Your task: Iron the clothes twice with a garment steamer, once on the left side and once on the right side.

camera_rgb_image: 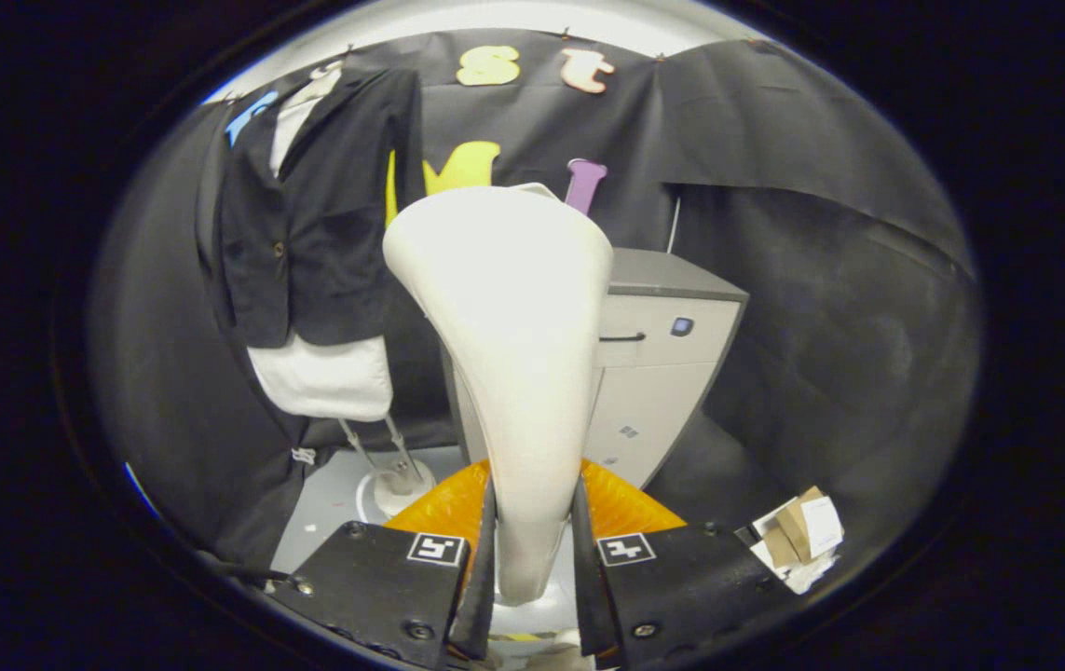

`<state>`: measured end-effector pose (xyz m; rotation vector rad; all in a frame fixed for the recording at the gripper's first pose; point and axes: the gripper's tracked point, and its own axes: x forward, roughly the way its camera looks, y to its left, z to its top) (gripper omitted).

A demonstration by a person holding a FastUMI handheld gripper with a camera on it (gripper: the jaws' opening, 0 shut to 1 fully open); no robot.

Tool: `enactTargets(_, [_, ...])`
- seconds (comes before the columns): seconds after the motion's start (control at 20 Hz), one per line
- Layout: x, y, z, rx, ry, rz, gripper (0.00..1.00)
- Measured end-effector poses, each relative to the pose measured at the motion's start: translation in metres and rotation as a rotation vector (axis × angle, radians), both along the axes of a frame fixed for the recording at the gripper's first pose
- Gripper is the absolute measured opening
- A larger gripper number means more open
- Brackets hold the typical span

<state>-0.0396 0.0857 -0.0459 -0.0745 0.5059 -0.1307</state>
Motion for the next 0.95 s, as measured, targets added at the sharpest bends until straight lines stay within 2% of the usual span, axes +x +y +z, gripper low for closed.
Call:
enactTargets(0.25, [-0.015,-0.073,0.047,0.038,-0.062,-0.017,0.38])
enactTargets(0.45, [-0.016,-0.114,0.059,0.047,-0.084,-0.015,0.39])
enactTargets(0.65, [-0.02,-0.128,0.05,0.043,-0.063,-0.002,0.38])
enactTargets(0.95, [-0.02,-0.121,0.039,0.044,-0.04,0.023,0.38])
